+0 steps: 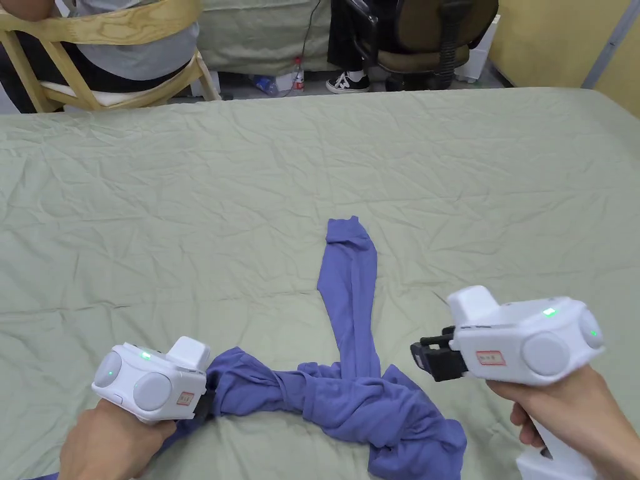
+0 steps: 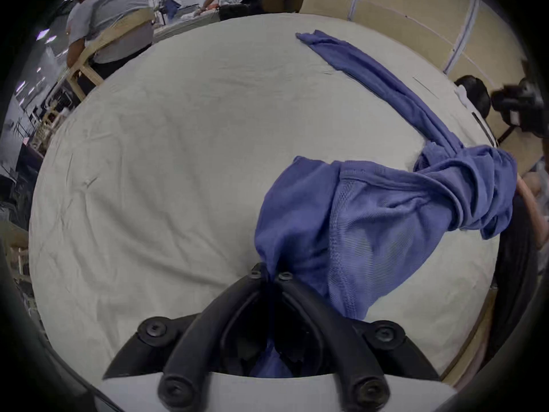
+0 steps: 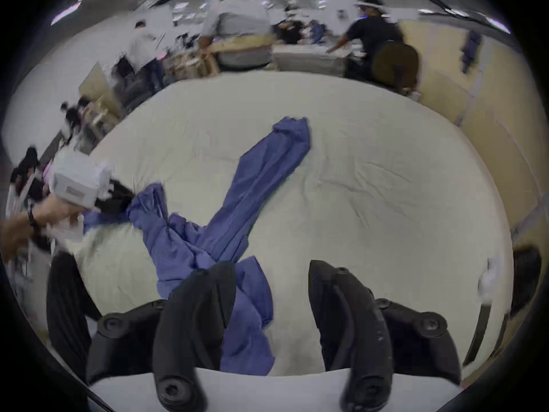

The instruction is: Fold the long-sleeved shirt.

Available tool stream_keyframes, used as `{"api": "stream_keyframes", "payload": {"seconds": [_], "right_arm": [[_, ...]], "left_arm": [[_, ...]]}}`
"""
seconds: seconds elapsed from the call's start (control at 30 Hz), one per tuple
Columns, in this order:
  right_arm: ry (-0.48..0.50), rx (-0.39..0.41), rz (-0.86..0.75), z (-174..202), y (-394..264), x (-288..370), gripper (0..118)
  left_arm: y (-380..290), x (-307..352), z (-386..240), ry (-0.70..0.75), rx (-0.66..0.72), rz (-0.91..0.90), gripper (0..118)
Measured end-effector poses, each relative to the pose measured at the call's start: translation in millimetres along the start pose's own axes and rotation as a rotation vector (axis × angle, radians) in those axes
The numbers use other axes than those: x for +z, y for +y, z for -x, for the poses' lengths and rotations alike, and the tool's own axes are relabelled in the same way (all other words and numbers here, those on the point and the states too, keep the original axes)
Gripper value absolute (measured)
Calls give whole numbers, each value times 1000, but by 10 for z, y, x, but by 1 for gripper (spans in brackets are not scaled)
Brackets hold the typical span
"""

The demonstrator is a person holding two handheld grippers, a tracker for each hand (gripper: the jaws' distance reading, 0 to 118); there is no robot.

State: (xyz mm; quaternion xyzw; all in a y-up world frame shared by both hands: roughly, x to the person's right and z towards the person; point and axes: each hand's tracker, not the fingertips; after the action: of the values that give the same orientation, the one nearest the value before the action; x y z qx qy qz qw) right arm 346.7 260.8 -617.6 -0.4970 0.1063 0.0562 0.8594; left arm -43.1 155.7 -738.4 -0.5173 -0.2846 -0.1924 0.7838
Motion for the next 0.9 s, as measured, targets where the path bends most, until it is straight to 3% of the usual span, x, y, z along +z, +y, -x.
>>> {"api": "stream_keyframes", "payload": {"seconds": [0.07, 0.1, 0.3, 0.4, 0.43, 0.5, 0.6, 0.77, 0.83, 0.9], "right_arm": [[36, 124, 83, 1, 131, -265, 57], [52, 150, 122, 0, 165, -392, 57], [108, 173, 293, 54, 54, -1018, 57], [90, 160, 258, 71, 12, -1015, 53], [87, 157, 253, 67, 8, -980, 44], [73, 179, 223, 101, -32, -908, 9], [3, 219, 170, 234, -126, -868, 7], [-28, 167, 70, 248, -128, -509, 6], [-88, 222, -4, 272, -90, -252, 6], [-125, 223, -76, 269, -22, 1, 6]], "left_arm": [[10, -5, -6, 2, 2, 2, 2], [7, -7, 2, 1, 7, 2, 2], [-6, -15, 22, -6, 27, -8, 2], [-9, -19, 16, 0, 17, -9, 2], [-2, -28, 6, 3, 9, -8, 2], [5, -35, 3, 5, 0, -6, 2], [16, -32, 2, 9, -1, -5, 2], [11, 349, 110, 47, 40, -94, 2], [29, 600, 149, 48, 38, -126, 2], [77, 868, 142, 96, 8, -181, 2]]}}
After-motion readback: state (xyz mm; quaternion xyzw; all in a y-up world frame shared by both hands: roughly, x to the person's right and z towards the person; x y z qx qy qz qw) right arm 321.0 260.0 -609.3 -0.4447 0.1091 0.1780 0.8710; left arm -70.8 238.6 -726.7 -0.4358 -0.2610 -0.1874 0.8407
